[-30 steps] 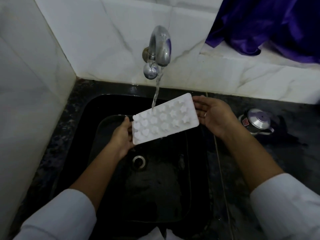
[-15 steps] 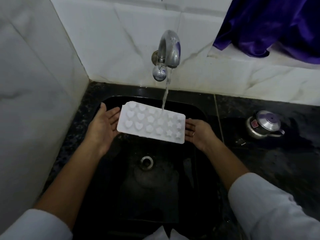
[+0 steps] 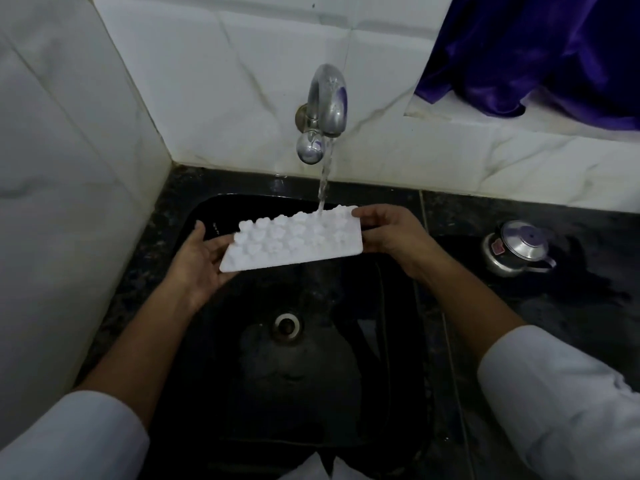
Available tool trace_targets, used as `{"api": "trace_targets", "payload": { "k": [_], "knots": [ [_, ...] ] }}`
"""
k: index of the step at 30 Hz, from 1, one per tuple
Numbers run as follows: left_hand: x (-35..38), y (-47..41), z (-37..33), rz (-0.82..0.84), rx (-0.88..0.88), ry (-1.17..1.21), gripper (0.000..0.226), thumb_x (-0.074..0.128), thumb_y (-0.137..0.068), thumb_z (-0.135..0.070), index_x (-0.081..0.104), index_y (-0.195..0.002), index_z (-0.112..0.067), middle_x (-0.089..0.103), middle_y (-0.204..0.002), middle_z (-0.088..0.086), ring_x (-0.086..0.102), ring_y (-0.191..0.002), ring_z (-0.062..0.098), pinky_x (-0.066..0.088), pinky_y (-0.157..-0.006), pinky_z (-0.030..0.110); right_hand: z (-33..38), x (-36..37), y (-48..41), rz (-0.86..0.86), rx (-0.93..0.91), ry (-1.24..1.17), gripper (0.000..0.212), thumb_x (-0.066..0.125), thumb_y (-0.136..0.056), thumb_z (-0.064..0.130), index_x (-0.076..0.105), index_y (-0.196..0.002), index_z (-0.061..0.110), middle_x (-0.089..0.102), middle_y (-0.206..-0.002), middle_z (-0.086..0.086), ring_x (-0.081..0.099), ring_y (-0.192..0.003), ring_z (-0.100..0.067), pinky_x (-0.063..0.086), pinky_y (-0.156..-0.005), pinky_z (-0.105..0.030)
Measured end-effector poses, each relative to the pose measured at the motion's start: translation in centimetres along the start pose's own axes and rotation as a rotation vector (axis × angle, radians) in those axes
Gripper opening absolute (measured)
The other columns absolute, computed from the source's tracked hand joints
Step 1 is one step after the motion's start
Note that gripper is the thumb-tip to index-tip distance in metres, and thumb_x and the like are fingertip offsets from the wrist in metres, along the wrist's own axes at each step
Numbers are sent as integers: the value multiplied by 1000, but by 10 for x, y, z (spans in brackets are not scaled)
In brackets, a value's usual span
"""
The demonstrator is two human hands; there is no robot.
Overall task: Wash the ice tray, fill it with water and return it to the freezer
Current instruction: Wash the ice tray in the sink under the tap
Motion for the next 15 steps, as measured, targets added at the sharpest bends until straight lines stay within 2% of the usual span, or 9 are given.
{"api": "trace_targets", "payload": {
  "k": [2, 5, 7, 10, 15],
  "knots": [
    [11, -6, 14, 39, -110, -16, 79, 28, -105, -70, 67, -119, -3, 74, -116, 13, 72, -104, 24, 58, -81, 38, 8, -15, 5, 14, -88, 101, 34, 66, -88, -14, 70, -113, 8, 75, -99, -13, 73, -86, -24, 64, -70, -36],
    [25, -9, 31, 72, -220, -65, 83, 26, -104, -73, 66, -116, -1, 79, -91, 18, 79, -76, 25, 63, -60, 32, 14, -36, 7, -66, -234, 348, 11, 81, -88, 17, 74, -92, 24, 73, -83, -10, 65, -69, -12, 54, -64, -30],
    [32, -7, 38, 82, -242, -171, 86, 22, -101, -77, 68, -113, -5, 77, -97, 19, 76, -83, 27, 61, -65, 36, 15, -47, 6, -150, -302, 452, 12, 82, -85, 33, 74, -85, 24, 73, -82, -7, 63, -69, -10, 51, -67, -30],
    [33, -5, 44, 95, -266, -323, 95, 19, -96, -85, 69, -119, -8, 73, -117, 22, 70, -101, 31, 56, -73, 43, 7, -49, 5, -197, -285, 414, 15, 81, -87, 34, 72, -82, 24, 72, -83, -2, 62, -71, -10, 51, -72, -30],
    [2, 4, 38, -9, -219, -515, 97, 20, -92, -88, 69, -122, -11, 72, -115, 23, 70, -99, 35, 60, -70, 44, -25, -21, -4, -184, -147, 323, 24, 76, -93, 34, 67, -81, 15, 62, -75, 3, 56, -70, -12, 47, -68, -32]
  ]
}}
Point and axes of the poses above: each hand's wrist, its own y-axis away from the middle knuckle, its own x-axis out of the palm, z = x × y, the point moved 4 cm from there along -y, towards the middle knuckle
